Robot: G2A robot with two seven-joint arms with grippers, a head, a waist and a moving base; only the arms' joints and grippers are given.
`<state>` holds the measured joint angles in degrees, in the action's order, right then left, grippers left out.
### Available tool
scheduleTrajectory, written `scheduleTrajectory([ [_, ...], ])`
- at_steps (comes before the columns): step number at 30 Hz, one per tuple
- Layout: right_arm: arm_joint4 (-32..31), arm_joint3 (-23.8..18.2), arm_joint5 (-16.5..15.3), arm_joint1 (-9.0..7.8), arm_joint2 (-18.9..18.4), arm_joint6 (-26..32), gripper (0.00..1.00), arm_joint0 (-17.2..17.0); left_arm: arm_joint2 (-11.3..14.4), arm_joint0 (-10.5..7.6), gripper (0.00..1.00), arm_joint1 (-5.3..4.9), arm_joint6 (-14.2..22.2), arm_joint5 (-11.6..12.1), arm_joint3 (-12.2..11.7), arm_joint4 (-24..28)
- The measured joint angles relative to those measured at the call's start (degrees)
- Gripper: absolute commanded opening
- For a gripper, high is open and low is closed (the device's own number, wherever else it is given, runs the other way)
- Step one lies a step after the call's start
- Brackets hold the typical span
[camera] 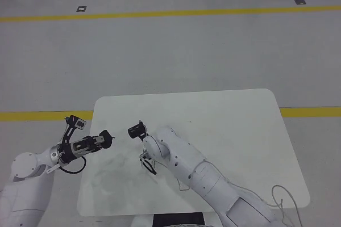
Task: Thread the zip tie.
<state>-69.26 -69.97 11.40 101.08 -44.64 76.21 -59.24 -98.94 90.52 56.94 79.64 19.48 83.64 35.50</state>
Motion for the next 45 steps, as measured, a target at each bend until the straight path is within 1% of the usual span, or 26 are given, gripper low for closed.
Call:
scheduleTrajectory([
  [5,0.2,-10.3,-3.8,-2.08,-4.3,-1.0,0.0,-5.6,0.0,0.0,0.0,0.0,0.0,0.0,0.0,0.0],
  [7,0.4,-12.8,-4.8,-2.45,-5.1,-1.4,0.0,-6.8,0.0,0.0,0.0,0.0,0.0,0.0,0.0,0.0],
  [19,0.7,-12.8,-4.9,-2.45,-5.2,-1.7,0.0,-6.9,0.0,0.0,0.0,0.0,0.0,0.0,0.0,0.0],
  [21,1.6,-14.8,-5.1,-2.56,-5.9,-5.7,0.0,-7.7,0.0,0.0,0.0,0.0,0.0,0.0,0.0,0.0],
  [24,3.2,-19.2,-5.2,-2.88,-7.1,-14.4,0.0,-10.1,0.0,0.0,0.0,0.0,0.0,0.0,0.0,0.0],
  [27,5.3,-22.8,-6.9,-3.26,-8.0,-20.7,0.0,-12.7,0.0,0.0,0.0,0.0,0.0,0.0,0.0,0.0],
  [29,6.9,-24.5,-8.0,-3.44,-8.3,-24.1,0.0,-14.0,0.0,0.0,0.0,0.0,0.0,0.0,0.0,0.0],
  [32,8.4,-26.2,-9.3,-3.6,-8.1,-28.4,0.0,-15.0,0.0,0.0,0.0,0.0,0.0,0.0,0.0,0.0],
  [36,7.3,-28.0,-8.8,-3.73,-7.3,-34.6,0.0,-15.8,0.0,0.0,0.0,0.0,0.0,0.0,0.0,0.0],
  [38,6.8,-28.7,-8.7,-3.77,-6.9,-36.7,0.0,-16.2,0.0,0.0,0.0,0.0,0.0,0.0,0.0,0.0],
  [45,6.9,-28.7,-8.7,-3.77,-6.9,-36.6,0.0,-16.2,0.0,0.0,0.0,0.0,0.0,0.0,0.0,0.0],
])
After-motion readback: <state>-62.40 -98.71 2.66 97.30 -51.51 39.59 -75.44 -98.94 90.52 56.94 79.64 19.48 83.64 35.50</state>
